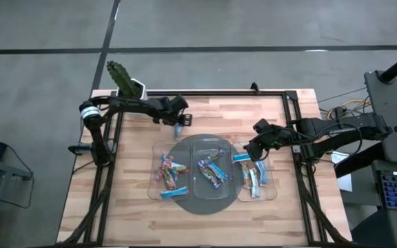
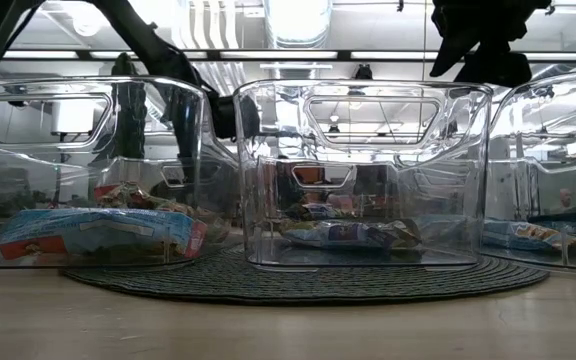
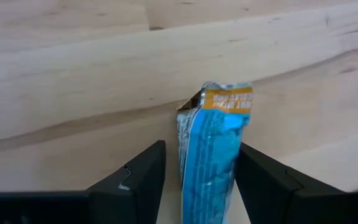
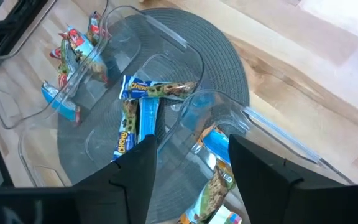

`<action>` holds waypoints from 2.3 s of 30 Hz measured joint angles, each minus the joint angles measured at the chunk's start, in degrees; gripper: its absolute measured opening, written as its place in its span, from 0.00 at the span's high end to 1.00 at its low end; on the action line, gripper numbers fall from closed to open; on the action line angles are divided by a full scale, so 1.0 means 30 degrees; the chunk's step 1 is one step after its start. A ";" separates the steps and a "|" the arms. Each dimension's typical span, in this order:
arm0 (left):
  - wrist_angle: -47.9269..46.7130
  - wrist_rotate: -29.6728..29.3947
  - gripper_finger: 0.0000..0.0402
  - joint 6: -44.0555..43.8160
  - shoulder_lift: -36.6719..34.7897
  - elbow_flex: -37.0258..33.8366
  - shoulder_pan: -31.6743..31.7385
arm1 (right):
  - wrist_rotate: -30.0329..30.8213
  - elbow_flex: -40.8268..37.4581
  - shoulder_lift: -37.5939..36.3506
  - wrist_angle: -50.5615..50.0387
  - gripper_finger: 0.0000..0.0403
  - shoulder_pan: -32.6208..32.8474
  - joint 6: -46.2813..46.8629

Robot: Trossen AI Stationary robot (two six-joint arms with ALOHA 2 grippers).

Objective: Pick and place Granola Bars by type
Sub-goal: Put the yellow granola bar into the right transparent bin

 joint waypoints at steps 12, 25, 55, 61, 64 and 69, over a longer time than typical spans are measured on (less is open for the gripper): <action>-0.0081 0.0845 0.87 0.1154 0.0136 0.0440 -0.0008 | 0.0015 0.0015 0.0000 0.0015 0.57 -0.0013 0.0420; -0.2908 0.1090 0.91 0.4127 -0.0936 0.4374 0.0331 | 0.0584 0.0015 0.0000 0.0123 0.58 -0.0060 -0.0015; 1.2068 1.3330 0.91 1.1138 -0.1216 1.1443 -0.3651 | 0.2598 0.0029 -0.7506 0.4567 0.71 -0.0697 -0.6198; 1.9319 1.2730 0.93 0.9255 0.0009 0.7716 -0.4372 | 0.2342 0.0029 -0.7810 0.4510 0.96 -0.0705 -0.8085; 2.2330 1.1528 0.94 0.8389 0.0850 0.6665 -0.4911 | 0.2346 0.0029 -0.7803 0.4481 0.97 -0.0705 -0.8133; 2.6137 1.0816 0.94 0.6729 0.2865 0.6378 -0.5816 | 0.2353 0.0029 -0.7773 0.4481 0.98 -0.0705 -0.7990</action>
